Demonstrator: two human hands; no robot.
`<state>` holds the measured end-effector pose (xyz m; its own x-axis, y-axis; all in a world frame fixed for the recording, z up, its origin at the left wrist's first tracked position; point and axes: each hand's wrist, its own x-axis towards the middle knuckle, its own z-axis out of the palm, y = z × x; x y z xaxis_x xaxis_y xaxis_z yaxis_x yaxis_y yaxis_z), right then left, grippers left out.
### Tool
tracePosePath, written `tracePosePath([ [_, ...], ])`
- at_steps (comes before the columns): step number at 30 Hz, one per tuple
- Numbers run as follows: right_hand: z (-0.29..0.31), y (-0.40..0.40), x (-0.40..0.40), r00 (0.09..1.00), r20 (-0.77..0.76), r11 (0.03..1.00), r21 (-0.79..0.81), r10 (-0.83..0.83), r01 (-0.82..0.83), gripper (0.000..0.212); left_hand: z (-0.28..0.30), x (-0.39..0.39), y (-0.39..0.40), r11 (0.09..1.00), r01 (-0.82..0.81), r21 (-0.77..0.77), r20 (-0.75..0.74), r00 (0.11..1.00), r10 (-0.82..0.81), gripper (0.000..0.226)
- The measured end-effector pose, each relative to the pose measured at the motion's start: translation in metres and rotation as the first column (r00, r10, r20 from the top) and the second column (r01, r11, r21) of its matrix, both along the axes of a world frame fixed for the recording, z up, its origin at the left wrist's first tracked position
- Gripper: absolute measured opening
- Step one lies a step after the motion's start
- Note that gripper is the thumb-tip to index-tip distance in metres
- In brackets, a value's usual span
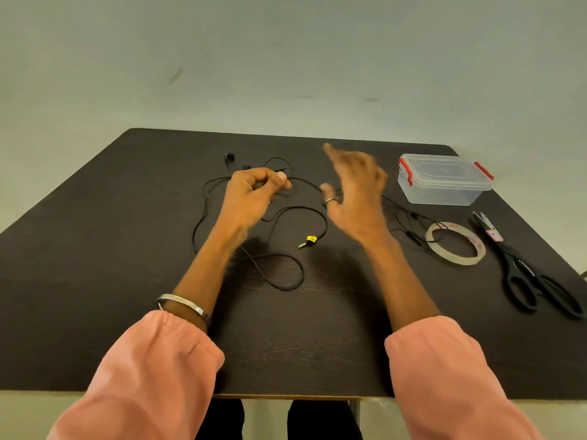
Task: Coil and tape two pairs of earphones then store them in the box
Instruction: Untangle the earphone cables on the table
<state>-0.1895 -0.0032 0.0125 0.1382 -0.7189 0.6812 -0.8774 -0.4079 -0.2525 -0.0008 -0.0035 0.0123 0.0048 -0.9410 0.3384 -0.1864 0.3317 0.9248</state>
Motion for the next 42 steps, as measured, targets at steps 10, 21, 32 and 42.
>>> tracePosePath([
  [10, 0.006, 0.019, 0.027, 0.61, 0.729, 0.763, 0.19, 0.312, -0.617, 0.025, -0.003, -0.001, 0.001, 0.998, 0.003, -0.07, 0.144, 0.99, 0.007, 0.02],
  [21, 0.004, 0.01, 0.016, 0.715, 0.672, 0.842, 0.262, 0.192, -0.472, 0.009, -0.005, -0.007, 0.003, 0.989, 0.04, -0.141, 0.29, 0.957, 0.002, 0.019],
  [32, 0.007, -0.004, -0.037, 0.431, 0.874, 0.974, 0.184, -0.223, 0.131, 0.018, 0.007, 0.004, 0.005, 0.999, 0.032, 0.005, 0.051, 0.998, -0.032, 0.026],
  [42, 0.014, 0.006, 0.001, 0.99, 0.009, 0.976, 0.167, 0.143, -0.142, 0.044, 0.008, -0.011, 0.013, 0.996, 0.031, 0.082, -0.005, 0.999, -0.031, 0.029],
])
